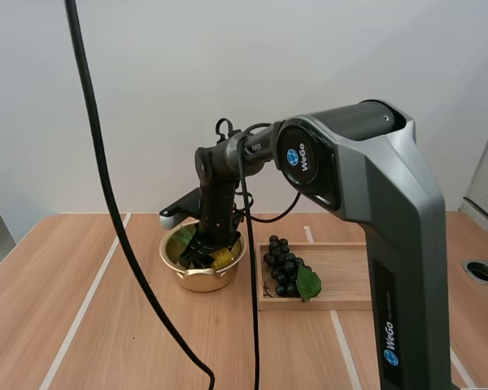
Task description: Open the pot, put the pineapple inside, and close it
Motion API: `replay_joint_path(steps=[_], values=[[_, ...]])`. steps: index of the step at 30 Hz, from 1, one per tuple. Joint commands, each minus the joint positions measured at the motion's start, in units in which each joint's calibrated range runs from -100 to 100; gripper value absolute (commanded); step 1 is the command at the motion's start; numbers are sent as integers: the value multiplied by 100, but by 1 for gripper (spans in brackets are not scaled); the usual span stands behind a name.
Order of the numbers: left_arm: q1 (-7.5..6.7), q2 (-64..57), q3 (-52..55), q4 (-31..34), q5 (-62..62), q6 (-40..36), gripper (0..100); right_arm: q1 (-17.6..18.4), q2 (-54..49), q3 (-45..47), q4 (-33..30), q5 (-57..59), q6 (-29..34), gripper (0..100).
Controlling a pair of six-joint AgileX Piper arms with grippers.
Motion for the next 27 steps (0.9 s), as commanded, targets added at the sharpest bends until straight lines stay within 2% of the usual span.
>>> replay_joint_path(steps=[1, 13, 14, 16, 19, 20, 27], values=[[8, -14, -33, 37, -98, -21, 0, 1, 19, 13, -26, -88, -56, 0], [8, -14, -33, 37, -98, -21, 0, -45, 32, 13, -180, -246, -13, 0], [8, -14, -33, 37, -98, -21, 0, -45, 32, 13, -205, -261, -13, 2], [8, -14, -33, 37, -98, -21, 0, -45, 32, 13, -263, -347, -13, 30], [8, -14, -33, 37, -98, -21, 0, -45, 32, 13, -261, -510, 153, 89], [8, -14, -33, 37, -98, -21, 0, -45, 32, 13, -261, -590, 180, 100], [8, -14, -33, 37, -98, -21, 0, -45, 32, 13, -392, -625, 135, 100]])
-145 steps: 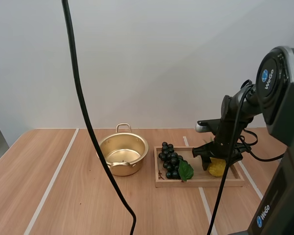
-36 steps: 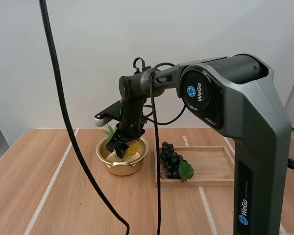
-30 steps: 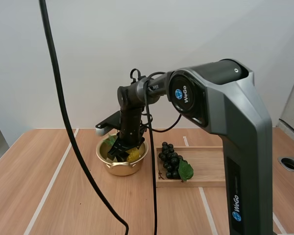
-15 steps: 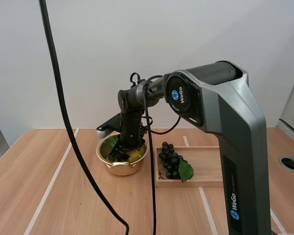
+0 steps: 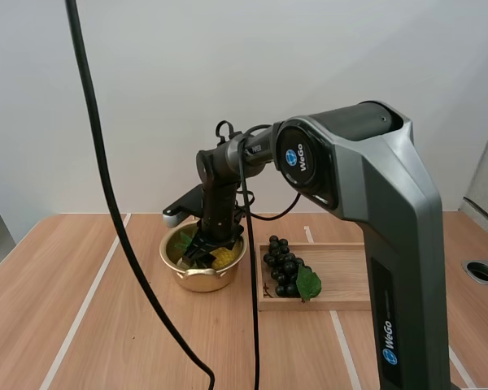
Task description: Open the pot, put the pineapple inside, and close it
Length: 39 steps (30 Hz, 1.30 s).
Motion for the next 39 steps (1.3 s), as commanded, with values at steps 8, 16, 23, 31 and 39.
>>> replay_joint_path(steps=[8, 16, 23, 31, 39], values=[[8, -14, -33, 37, -98, -21, 0, -22, -36, -62, -60, -95, 12, 100], [8, -14, -33, 37, -98, -21, 0, -15, -274, -217, -32, -76, 22, 100], [8, -14, -33, 37, -81, -21, 0, -15, -946, -228, 117, -94, 12, 100], [8, -14, -33, 37, 288, -21, 0, -15, -1832, -228, 262, -149, 12, 100], [8, -14, -33, 37, 295, -21, 0, -15, -2732, -228, -96, -43, 130, 100]])
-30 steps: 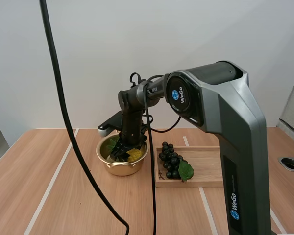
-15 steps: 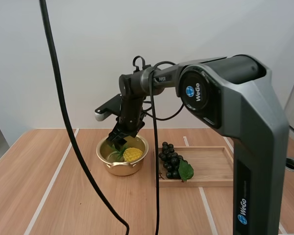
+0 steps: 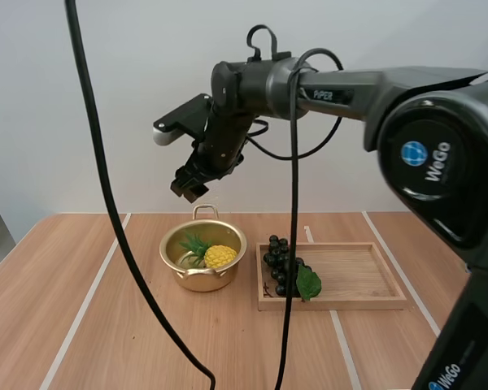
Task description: Open the pot, put the pineapple inside, and close it
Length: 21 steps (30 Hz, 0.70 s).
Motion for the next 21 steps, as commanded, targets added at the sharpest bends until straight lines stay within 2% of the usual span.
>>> replay_joint_path(steps=[1, 6, 9, 13, 15, 17, 18, 21], values=[[8, -14, -33, 37, -110, -21, 0, -15, -468, -21, -318, 101, 226, 100], [8, -4, -33, 1, -129, -21, 0, -243, -1254, -21, -760, 101, 634, 100], [8, 45, -33, 1, -186, -21, 0, -614, -1707, -21, -925, 33, 658, 100], [8, 176, -33, 1, -181, -60, 0, -1281, -2202, -21, -988, -317, 658, 100], [8, 223, -33, 1, -181, -158, 0, -1596, -2458, -21, -988, -595, 658, 67], [8, 257, -33, 1, -181, -206, 0, -1855, -2701, -21, -988, -944, 705, 11], [8, 290, -33, -14, -164, -205, 0, -1989, -2840, -21, -988, -1141, 810, 0], [8, 363, -33, -206, -164, -205, 0, -2275, -3233, -21, -948, -1648, 973, 0]])
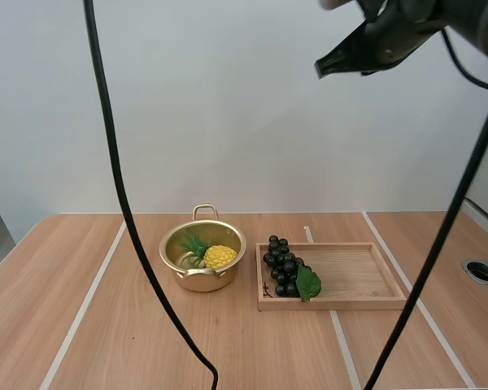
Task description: Open the pot, put the pineapple inside, and close it
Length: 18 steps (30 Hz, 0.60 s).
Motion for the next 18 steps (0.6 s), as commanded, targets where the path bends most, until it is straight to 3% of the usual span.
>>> replay_joint_path(steps=[1, 9, 18], values=[[8, 84, -33, -268, -160, -87, 0, -233, -435, -21, 59, -603, 190, 0], [8, 320, 480, -747, 35, -183, 0, -294, -723, 9, 264, -468, 340, 0], [8, 627, 2260, -1037, 70, -127, 0, -297, -546, 958, 264, -802, 516, 0]])
